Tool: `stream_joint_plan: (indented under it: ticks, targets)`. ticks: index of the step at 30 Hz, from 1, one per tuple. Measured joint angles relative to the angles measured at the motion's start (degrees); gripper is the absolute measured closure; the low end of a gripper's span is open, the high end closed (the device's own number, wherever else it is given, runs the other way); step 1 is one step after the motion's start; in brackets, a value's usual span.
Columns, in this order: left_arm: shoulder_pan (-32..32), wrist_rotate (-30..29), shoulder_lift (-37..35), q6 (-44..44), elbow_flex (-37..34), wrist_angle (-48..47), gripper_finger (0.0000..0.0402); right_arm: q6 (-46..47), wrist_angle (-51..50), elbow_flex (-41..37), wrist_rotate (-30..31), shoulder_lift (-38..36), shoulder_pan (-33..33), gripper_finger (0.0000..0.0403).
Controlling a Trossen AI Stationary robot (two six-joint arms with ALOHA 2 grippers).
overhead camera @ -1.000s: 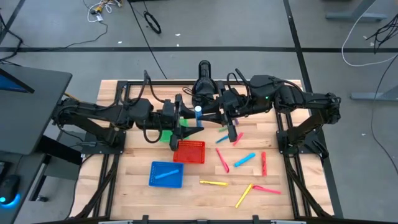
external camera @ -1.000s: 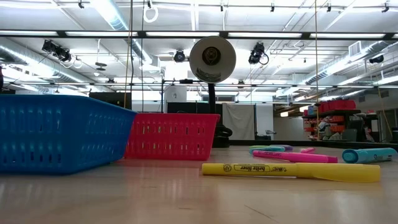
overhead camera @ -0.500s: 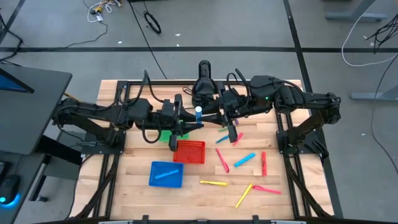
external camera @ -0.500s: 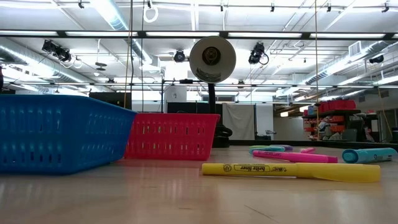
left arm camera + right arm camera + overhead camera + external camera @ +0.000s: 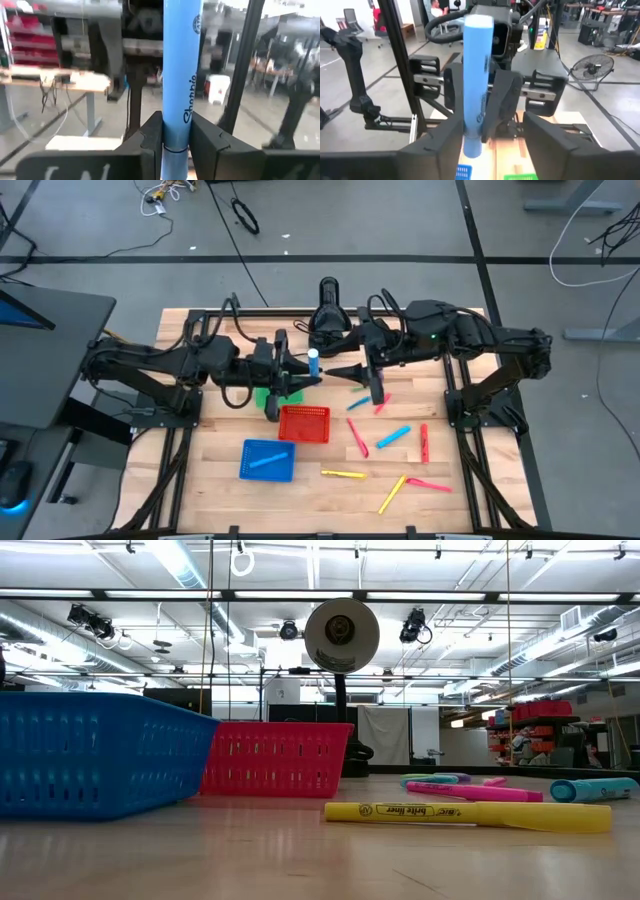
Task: Pick & Place Markers
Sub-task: Put the top blue highlighter pen into the blue bin
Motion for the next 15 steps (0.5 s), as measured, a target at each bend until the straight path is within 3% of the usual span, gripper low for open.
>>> stream_joint_plan:
  ticks: [6, 15]
  targets:
    - [-0.3, -0.2, -1.5, -0.4, 0.0, -5.3, 0.0328, 0.3, -0.1, 0.0, 0.2, -1.3, -0.2, 0.0161]
    - [-0.9, 1.8, -4.0, -5.3, 0.1, -19.2, 0.0328, 1.3, -0.3, 0.0, 0.9, -1.3, -1.5, 0.0156]
